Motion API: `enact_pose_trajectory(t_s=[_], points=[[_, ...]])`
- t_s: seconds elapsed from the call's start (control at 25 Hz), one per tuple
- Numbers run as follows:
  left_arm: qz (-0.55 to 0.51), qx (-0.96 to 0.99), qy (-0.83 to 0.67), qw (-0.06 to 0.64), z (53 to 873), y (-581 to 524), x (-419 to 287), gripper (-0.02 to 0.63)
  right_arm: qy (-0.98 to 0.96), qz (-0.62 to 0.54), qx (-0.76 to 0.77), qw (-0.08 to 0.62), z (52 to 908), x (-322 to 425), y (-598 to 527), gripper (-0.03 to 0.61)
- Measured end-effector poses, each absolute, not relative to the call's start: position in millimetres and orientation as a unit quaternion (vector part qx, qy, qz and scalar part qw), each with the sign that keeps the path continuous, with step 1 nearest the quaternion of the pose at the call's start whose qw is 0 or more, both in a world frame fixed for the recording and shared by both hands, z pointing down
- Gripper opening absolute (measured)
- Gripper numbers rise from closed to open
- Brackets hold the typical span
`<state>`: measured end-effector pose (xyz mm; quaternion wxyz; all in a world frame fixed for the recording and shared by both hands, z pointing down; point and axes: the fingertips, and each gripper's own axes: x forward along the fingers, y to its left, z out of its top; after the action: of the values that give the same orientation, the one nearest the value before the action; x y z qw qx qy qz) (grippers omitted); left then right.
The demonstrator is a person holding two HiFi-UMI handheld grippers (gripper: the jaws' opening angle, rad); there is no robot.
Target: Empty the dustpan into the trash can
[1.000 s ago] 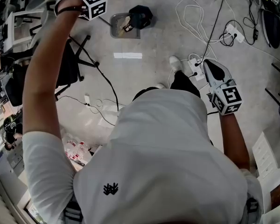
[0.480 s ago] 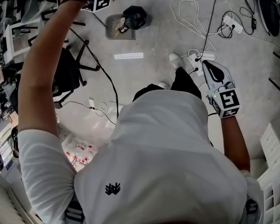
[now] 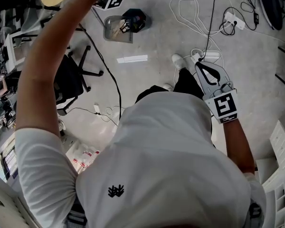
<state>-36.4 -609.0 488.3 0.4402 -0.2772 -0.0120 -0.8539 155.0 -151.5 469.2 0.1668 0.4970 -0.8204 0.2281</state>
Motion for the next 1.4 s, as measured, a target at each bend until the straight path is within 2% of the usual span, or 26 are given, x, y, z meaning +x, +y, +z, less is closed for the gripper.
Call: enact_pose_trajectory(t_s=[0.64,0.92,1.4], points=[[-0.867,-0.200,-0.066,0.451,506,-598,18,0.052,-0.791,0.259,0.534,0.145,482,181,-132,0.002],[-0.858,-0.160,-0.089,0.479,513,-588,40,0.052,-0.777,0.265,0.554,0.136,488,192,-121,0.002],[-0.866,-0.197,-0.083,0.451,526,-579,-6,0.052,-0.800,0.252,0.526,0.143,486,179,-128,0.002]])
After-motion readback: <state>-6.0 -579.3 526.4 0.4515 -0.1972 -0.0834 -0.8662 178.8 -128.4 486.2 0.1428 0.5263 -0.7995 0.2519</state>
